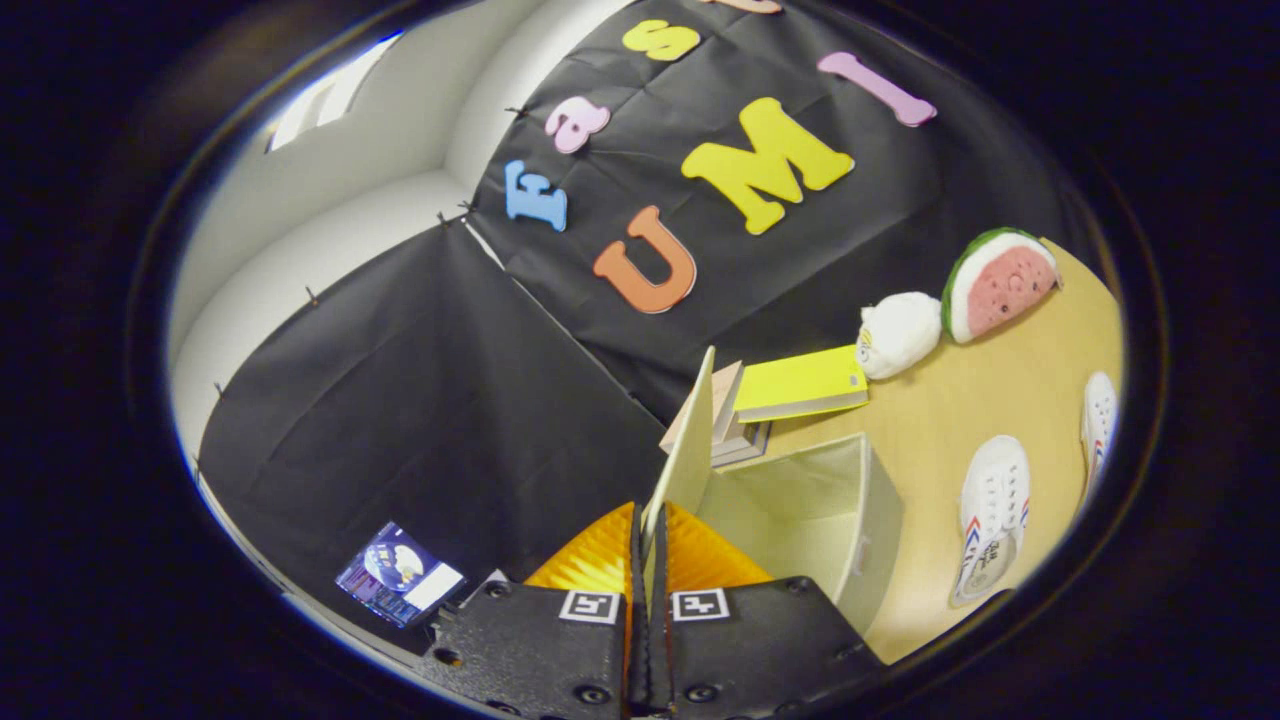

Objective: Open the storage box then place both shoes into the box .Put the left shoe in first, then the right shoe, with the right side of both shoes facing outward in a uniform manner.

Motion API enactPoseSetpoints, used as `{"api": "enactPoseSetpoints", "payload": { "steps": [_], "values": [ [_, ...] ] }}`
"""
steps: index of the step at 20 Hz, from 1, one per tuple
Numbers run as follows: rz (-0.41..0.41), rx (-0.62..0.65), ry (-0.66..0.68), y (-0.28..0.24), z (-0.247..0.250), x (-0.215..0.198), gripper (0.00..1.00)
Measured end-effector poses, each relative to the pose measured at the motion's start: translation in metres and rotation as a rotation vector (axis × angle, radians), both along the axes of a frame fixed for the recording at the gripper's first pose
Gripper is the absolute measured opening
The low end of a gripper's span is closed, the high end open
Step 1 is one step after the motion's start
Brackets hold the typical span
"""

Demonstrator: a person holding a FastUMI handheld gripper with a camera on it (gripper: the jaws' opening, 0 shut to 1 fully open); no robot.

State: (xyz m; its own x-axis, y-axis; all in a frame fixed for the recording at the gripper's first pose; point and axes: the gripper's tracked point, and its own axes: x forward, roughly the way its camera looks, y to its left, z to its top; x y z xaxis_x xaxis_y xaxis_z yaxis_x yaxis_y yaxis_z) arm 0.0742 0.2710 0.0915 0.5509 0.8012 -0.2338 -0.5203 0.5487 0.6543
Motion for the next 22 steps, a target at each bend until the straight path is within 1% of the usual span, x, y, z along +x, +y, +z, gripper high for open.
{"api": "enactPoseSetpoints", "payload": {
  "steps": [4,6,8,10,12,15,16,17,18,21,22],
  "values": [
    [0.052,-0.029,-0.046,0.067,0.025,-0.011,0.07],
    [0.068,-0.080,-0.085,0.096,0.026,-0.014,0.12],
    [0.100,-0.112,-0.120,0.121,0.027,-0.020,0.22],
    [0.106,-0.130,-0.161,0.134,0.028,-0.024,0.35],
    [0.107,-0.143,-0.189,0.141,0.027,-0.022,0.56],
    [0.061,-0.180,-0.229,0.133,0.024,-0.014,0.87],
    [0.034,-0.197,-0.251,0.127,0.023,-0.011,0.88],
    [0.012,-0.217,-0.283,0.120,0.023,-0.008,0.93],
    [-0.017,-0.244,-0.321,0.112,0.023,-0.006,0.95],
    [-0.138,-0.299,-0.449,0.079,0.029,0.001,1.00],
    [-0.181,-0.317,-0.488,0.066,0.032,0.000,1.00]
  ]
}}
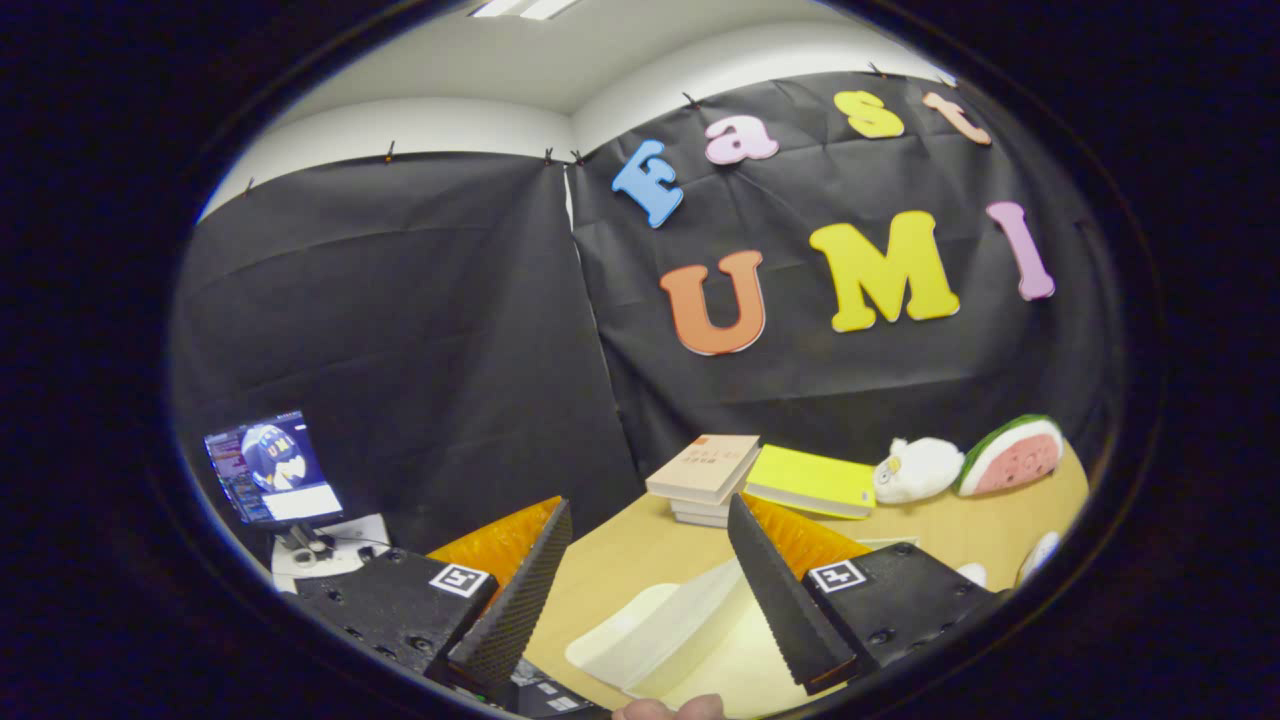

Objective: Open the storage box then place both shoes into the box .Put the left shoe in first, then the right shoe, with the right side of both shoes facing outward in a uniform manner.

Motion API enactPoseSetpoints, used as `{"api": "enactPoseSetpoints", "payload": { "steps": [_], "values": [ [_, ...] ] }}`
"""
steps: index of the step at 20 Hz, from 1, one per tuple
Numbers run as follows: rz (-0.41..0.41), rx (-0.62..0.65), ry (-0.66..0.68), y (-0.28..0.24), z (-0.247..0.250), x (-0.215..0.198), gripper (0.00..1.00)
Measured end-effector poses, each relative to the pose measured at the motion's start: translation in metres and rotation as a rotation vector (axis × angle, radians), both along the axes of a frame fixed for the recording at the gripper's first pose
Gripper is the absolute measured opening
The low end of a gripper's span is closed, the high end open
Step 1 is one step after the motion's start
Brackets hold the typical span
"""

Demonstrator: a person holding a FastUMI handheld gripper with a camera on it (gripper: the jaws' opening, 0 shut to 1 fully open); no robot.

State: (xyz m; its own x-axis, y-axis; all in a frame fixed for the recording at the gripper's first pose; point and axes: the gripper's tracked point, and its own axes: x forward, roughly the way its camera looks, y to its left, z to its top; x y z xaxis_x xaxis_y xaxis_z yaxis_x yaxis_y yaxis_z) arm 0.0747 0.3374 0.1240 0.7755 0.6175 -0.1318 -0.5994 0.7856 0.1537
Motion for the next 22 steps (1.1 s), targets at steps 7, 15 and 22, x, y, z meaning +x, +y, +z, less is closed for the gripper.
{"api": "enactPoseSetpoints", "payload": {
  "steps": [7,15,22],
  "values": [
    [-0.179,-0.042,-0.142,-0.093,0.009,-0.018,1.00],
    [-0.353,-0.127,-0.002,-0.225,-0.038,-0.005,1.00],
    [-0.425,-0.308,0.241,-0.287,-0.121,0.035,1.00]
  ]
}}
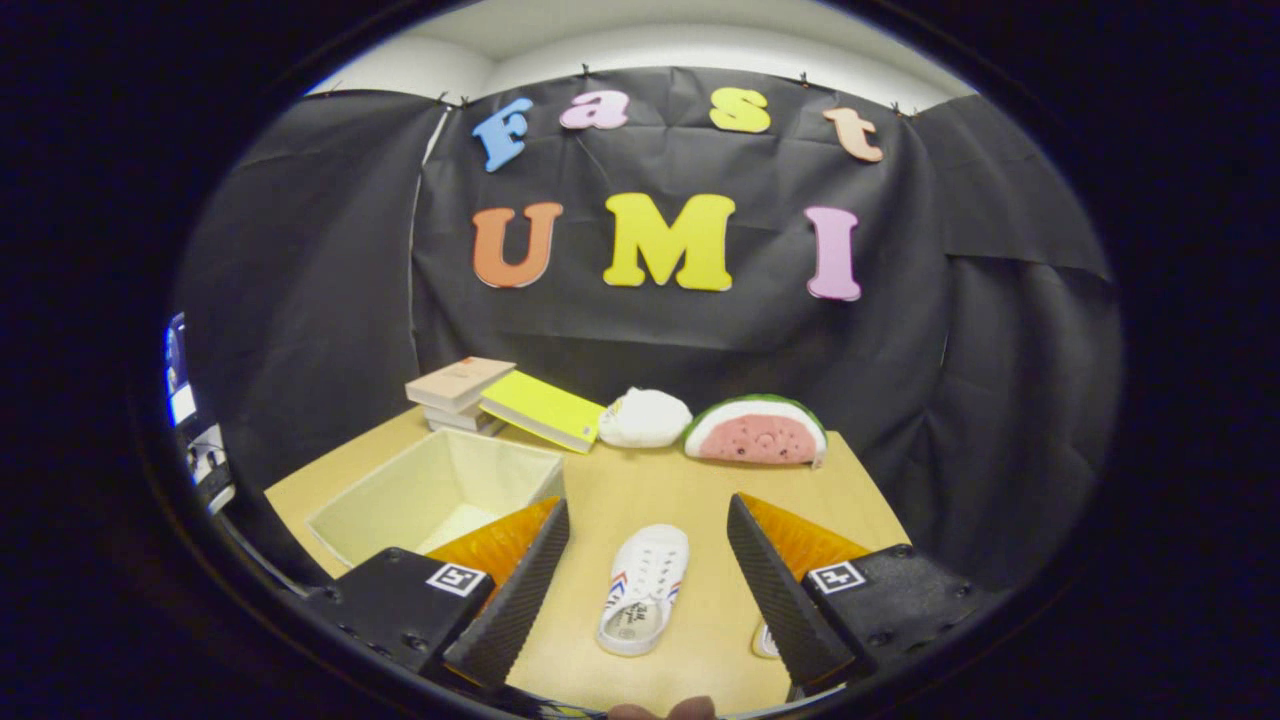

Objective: Open the storage box then place both shoes into the box .Put the left shoe in first, then the right shoe, with the right side of both shoes facing outward in a uniform manner.

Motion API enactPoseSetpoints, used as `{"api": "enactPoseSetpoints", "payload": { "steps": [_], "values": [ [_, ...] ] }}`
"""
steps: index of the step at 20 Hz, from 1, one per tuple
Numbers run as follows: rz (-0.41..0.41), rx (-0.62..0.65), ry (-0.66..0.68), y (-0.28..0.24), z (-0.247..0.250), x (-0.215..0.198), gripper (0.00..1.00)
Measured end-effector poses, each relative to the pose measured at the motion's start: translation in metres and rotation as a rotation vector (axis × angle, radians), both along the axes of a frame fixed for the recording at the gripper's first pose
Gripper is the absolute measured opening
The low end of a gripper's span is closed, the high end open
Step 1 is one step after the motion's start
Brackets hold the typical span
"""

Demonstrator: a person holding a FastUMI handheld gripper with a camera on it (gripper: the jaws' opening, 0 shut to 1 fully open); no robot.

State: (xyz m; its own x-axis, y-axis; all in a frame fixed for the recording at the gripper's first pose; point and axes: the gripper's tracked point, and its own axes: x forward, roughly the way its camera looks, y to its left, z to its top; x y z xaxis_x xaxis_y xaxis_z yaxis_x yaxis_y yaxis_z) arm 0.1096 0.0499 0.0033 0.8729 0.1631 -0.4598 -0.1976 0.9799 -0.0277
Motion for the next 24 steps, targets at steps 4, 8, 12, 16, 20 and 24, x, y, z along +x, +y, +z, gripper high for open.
{"api": "enactPoseSetpoints", "payload": {
  "steps": [4,8,12,16,20,24],
  "values": [
    [0.015,-0.026,0.232,-0.011,-0.058,0.020,1.00],
    [0.031,0.037,0.441,-0.010,-0.103,0.024,1.00],
    [0.028,0.064,0.569,-0.012,-0.143,0.033,1.00],
    [0.029,0.082,0.639,-0.012,-0.166,0.041,1.00],
    [0.044,0.102,0.686,-0.010,-0.184,0.047,0.99],
    [0.087,0.098,0.727,-0.004,-0.199,0.046,0.72]
  ]
}}
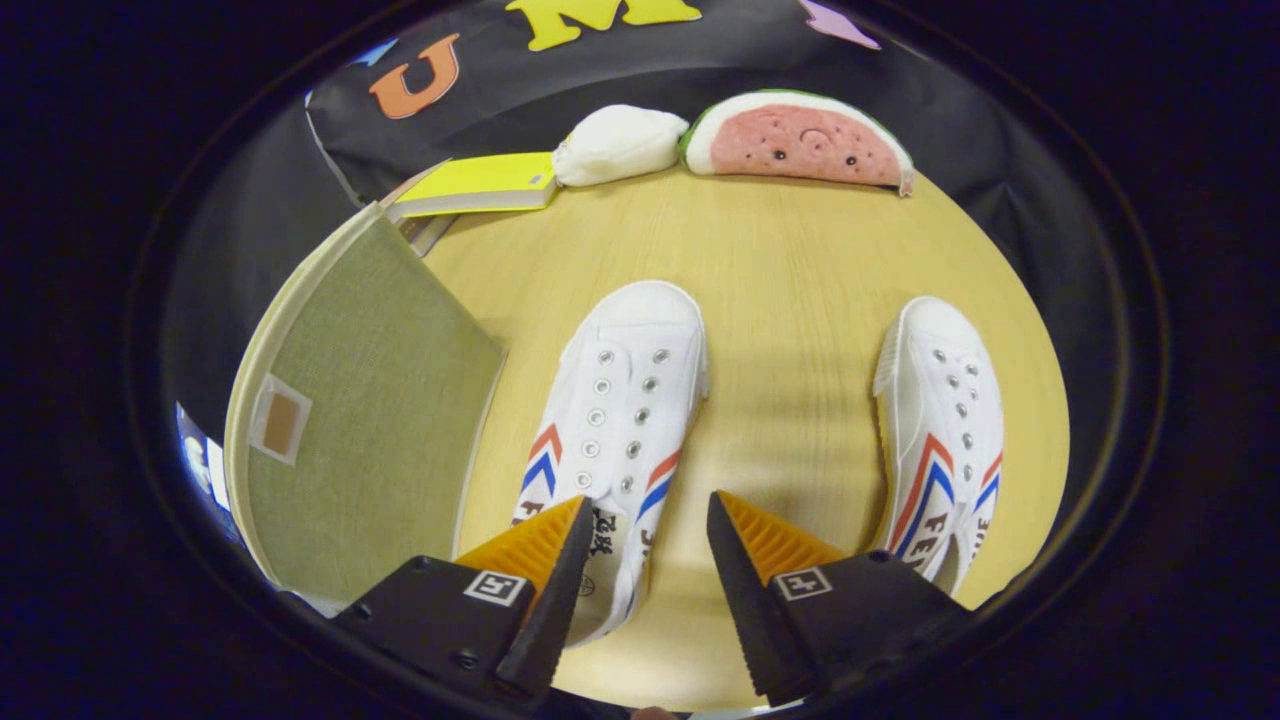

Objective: Open the storage box then place both shoes into the box .Put the left shoe in first, then the right shoe, with the right side of both shoes facing outward in a uniform manner.

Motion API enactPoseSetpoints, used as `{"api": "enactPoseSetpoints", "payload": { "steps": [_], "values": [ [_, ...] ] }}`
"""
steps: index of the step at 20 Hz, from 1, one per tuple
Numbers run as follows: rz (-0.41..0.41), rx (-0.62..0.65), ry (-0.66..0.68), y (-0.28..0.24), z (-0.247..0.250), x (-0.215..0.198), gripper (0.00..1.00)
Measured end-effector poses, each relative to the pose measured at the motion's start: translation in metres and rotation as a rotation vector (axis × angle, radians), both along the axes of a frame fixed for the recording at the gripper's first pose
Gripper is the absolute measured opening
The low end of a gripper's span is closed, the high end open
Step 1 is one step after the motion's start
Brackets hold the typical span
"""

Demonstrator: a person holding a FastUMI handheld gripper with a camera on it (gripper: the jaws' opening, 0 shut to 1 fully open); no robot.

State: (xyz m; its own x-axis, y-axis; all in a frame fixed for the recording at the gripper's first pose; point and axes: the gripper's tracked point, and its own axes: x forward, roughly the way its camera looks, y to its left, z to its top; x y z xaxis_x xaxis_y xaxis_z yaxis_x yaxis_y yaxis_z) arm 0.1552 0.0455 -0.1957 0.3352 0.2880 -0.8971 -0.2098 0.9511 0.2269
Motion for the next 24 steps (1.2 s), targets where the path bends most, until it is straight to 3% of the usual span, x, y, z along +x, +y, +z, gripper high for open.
{"api": "enactPoseSetpoints", "payload": {
  "steps": [2,3,5,9,15,20,24],
  "values": [
    [0.027,0.033,0.006,0.007,0.001,0.000,0.59],
    [0.028,0.033,0.009,0.008,0.001,0.000,0.45],
    [0.021,0.029,0.004,0.004,0.003,0.000,0.28],
    [-0.035,0.075,0.008,0.005,0.005,0.000,0.07],
    [-0.159,0.296,0.057,0.029,0.038,-0.018,0.06],
    [-0.245,0.287,-0.039,0.025,0.116,-0.031,0.05],
    [-0.253,0.292,-0.132,0.056,0.196,-0.046,0.05]
  ]
}}
